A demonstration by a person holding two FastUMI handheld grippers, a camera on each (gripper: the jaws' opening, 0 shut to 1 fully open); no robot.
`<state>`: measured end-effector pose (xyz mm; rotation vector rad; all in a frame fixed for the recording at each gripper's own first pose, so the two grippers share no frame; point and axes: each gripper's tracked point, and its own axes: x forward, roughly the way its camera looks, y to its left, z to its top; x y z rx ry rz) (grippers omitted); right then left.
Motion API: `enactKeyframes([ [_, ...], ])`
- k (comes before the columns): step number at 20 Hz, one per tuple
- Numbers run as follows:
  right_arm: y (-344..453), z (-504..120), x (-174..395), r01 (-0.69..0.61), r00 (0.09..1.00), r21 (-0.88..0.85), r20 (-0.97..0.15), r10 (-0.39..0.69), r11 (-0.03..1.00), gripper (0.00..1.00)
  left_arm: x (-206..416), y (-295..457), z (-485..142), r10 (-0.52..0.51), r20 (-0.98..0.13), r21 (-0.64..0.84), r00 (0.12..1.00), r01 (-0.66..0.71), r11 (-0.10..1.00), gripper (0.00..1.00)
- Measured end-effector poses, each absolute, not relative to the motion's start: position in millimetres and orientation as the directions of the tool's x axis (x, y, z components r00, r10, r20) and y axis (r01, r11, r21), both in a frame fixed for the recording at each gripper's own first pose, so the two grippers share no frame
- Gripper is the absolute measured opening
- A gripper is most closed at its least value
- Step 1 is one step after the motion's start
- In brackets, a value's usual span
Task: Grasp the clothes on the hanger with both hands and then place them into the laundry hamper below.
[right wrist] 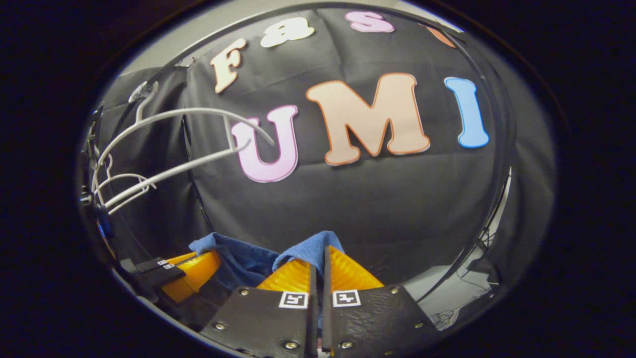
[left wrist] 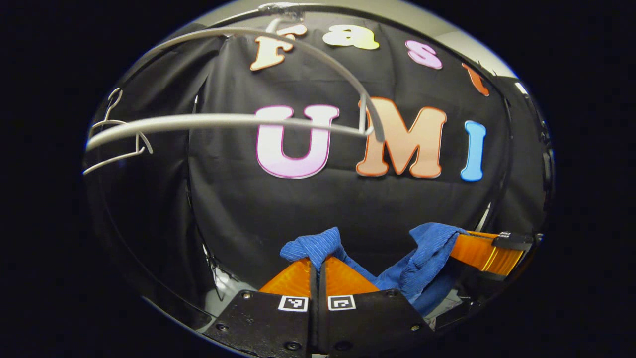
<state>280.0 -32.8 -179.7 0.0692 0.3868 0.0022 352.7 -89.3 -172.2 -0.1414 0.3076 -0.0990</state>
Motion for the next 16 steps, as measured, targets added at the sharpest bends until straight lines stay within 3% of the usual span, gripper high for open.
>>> enactKeyframes([
  [7,-25,-255,279,-0.075,0.857,0.088,-0.504,0.109,0.993,0.04,351,-98,-233,-0.104,-0.446,-0.117,0.889,0.058,0.991,0.0],
  [16,-23,-348,282,-0.127,0.729,0.06,-0.671,0.134,0.99,0.04,334,-100,-322,-0.093,-0.645,-0.086,0.758,0.049,0.995,0.01],
])
